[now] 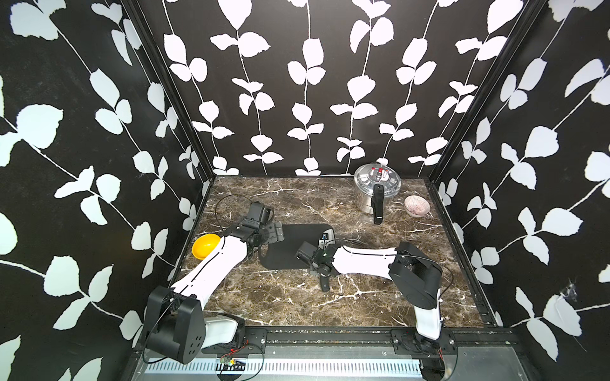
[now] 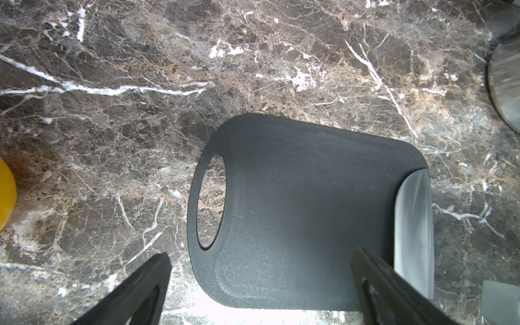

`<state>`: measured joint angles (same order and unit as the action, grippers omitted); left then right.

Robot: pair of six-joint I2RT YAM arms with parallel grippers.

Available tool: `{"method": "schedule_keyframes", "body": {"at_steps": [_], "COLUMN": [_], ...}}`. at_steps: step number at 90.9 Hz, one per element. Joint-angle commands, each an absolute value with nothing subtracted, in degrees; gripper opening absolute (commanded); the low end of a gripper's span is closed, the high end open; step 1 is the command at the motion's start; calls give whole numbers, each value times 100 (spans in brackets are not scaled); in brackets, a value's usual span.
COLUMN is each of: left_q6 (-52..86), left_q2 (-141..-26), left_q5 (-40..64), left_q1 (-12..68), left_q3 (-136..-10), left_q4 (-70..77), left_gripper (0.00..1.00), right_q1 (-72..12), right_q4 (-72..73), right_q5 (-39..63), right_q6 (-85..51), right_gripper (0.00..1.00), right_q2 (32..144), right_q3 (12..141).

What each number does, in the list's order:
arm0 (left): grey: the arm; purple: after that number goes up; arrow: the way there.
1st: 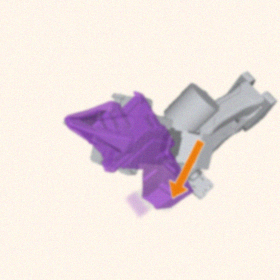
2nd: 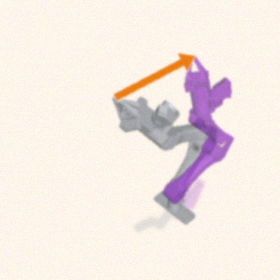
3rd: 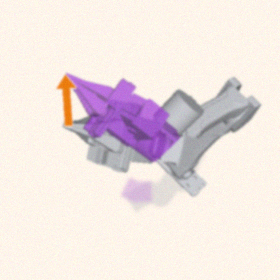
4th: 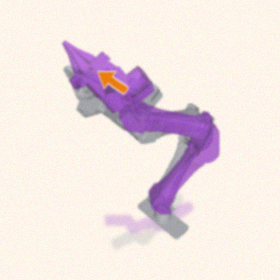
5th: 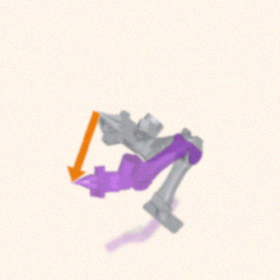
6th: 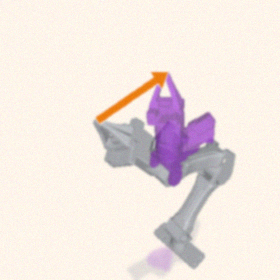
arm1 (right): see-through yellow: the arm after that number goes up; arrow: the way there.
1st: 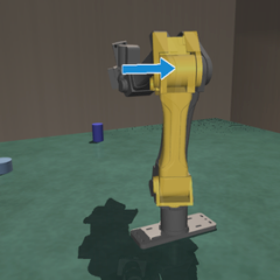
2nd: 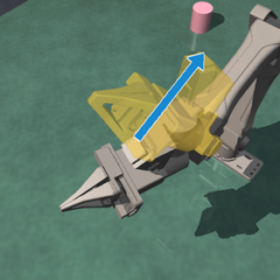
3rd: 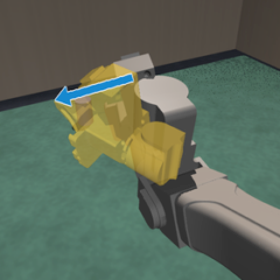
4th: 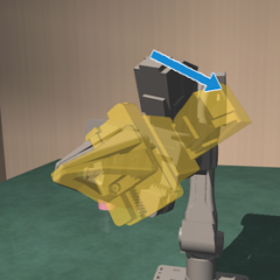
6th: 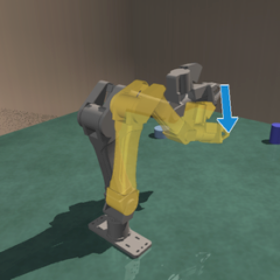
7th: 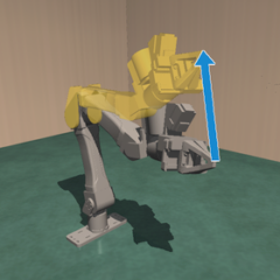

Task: Align the knife with the edge of the cutting board
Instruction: Place the knife at the edge of the cutting board.

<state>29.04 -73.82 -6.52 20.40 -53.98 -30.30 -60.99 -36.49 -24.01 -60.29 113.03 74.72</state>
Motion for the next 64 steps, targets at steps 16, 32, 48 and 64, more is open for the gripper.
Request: {"method": "schedule_keyframes", "body": {"at_steps": [16, 32, 48, 64], "left_q6": [2897, 2897, 2883, 2823], "left_q2": [-7352, -7336, -7347, -7261], "left_q5": [-727, -762, -868, -1061], "left_q1": [2009, 2012, 2012, 2007], "left_q3": [-5493, -5516, -5573, -5507], "left_q4": [-3067, -3063, -3027, -2698], "left_gripper": [98, 99, 99, 99], "right_q1": [-6040, -6043, -6038, -5979], "right_q4": [-3840, -3960, -4118, -3703], "right_q5": [-2431, -2581, -2940, -3736], "right_q6": [-6107, -6092, -5949, -5689], "right_gripper": [39, 57, 72, 87], "right_q2": [11183, 10982, 10472, 9454], "right_q3": [7481, 7477, 7634, 6889]}}
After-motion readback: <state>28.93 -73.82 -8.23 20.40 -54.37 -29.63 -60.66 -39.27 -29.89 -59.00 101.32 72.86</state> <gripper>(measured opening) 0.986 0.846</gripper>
